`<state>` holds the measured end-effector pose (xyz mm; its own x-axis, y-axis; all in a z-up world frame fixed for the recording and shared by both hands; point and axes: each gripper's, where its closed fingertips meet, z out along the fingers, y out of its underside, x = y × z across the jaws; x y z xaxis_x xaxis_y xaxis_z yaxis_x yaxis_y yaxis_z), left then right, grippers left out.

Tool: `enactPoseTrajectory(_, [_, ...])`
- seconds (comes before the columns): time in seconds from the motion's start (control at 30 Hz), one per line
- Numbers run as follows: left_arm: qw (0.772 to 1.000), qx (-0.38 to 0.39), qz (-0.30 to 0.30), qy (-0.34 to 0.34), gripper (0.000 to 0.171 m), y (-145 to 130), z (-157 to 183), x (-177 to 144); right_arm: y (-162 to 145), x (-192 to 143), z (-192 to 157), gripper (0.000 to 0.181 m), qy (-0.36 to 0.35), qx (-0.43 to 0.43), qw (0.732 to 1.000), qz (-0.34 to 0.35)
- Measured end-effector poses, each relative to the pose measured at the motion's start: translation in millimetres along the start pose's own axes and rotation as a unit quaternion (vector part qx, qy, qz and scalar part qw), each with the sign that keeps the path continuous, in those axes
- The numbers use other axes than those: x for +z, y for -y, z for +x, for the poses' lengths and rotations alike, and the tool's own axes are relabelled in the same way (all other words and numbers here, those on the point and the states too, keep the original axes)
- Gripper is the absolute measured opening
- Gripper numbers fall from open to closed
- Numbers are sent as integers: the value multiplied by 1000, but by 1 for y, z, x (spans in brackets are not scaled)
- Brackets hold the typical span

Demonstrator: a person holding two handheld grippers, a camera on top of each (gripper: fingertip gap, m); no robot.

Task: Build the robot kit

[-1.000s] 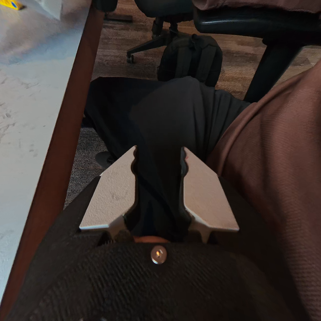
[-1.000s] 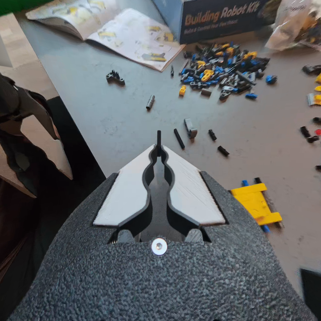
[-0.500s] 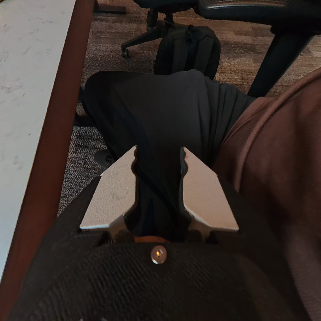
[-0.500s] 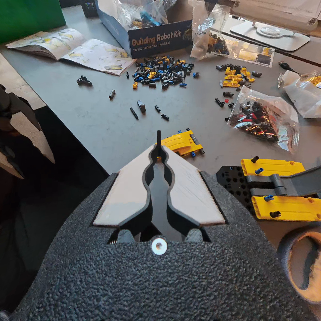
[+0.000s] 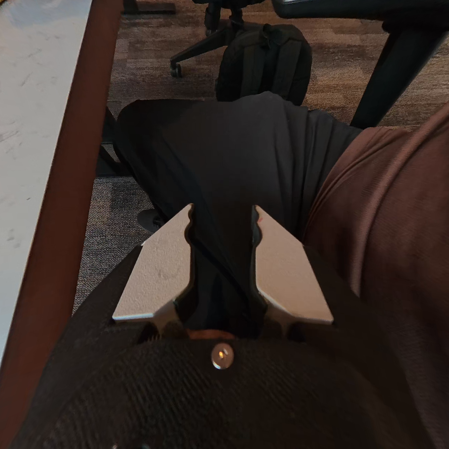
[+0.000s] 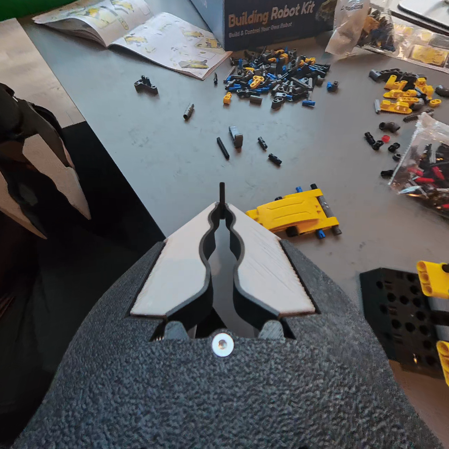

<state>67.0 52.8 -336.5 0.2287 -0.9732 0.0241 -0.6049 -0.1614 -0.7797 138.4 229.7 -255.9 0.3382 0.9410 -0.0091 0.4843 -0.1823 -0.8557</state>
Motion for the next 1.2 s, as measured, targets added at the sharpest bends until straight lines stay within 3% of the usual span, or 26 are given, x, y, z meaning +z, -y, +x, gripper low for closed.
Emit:
enactPoseTrajectory(0.27, [1000,4,3,2,42,1,3,-2,-4,37,-25,3,5,-65,995,-73])
enactPoseTrajectory(0.5, [1000,9,-5,4,42,-1,3,1,0,45,-42,3,61,-49,996,-52])
enactPoseTrajectory(1.2, [1000,10,1,-3,42,2,9,-1,3,46,-40,3,66,-36,996,-38])
